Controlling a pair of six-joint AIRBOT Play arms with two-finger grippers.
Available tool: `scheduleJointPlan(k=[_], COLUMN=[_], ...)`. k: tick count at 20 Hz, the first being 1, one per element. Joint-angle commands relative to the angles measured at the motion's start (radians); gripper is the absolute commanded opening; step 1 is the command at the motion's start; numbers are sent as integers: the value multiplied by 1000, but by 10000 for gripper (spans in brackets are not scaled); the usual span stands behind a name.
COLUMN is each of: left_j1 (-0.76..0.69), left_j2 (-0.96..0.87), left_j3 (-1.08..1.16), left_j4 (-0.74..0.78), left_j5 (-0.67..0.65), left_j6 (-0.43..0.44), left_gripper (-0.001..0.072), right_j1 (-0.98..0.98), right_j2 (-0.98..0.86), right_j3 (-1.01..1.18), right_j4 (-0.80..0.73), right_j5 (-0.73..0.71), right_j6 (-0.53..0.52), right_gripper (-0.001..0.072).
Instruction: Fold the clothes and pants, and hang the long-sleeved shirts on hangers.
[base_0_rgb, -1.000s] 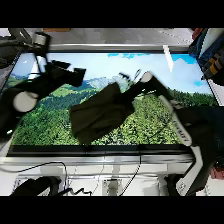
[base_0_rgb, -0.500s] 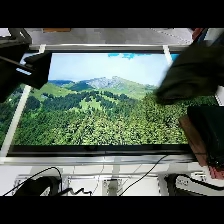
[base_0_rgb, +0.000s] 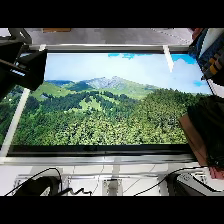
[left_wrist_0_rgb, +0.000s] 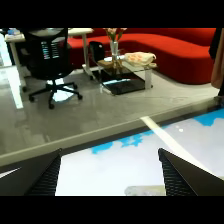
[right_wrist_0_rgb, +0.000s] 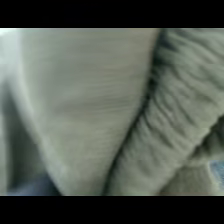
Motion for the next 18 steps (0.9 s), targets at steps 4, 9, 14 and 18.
scheduleJointPlan(k=[4,9,14,18], left_j1=[1,1,1,1], left_j2=[1,1,1,1], left_j3=[0,0,0,0], left_j4=[0,0,0,0], left_j5=[1,1,1,1], left_j6=[0,0,0,0], left_gripper=[696,696,696,696], right_j1=[-23,34,42,42], right_j2=[5,6,8,8], right_j3=[-64,-63,42,265], right_j4=[-49,-50,-47,-46], right_j5=[-31,-16,83,69], right_j6=[80,80,80,85], right_gripper=[695,686,686,686])
